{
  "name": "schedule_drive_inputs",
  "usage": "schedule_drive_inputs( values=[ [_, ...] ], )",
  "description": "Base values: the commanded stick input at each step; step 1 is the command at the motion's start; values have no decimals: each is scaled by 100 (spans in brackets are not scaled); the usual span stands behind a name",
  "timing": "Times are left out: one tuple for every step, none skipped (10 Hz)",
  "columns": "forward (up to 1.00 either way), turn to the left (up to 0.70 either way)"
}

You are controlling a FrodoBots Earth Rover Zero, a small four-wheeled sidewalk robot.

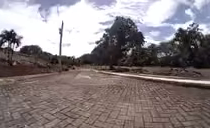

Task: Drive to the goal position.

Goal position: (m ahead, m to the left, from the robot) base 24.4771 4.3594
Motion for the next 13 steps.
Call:
schedule_drive_inputs(
  values=[
    [100,0],
    [100,0],
    [100,0],
    [100,0],
    [100,0],
    [100,0],
    [100,0],
    [100,0],
    [100,0],
    [100,0],
    [100,0],
    [100,21],
    [100,5]
  ],
)
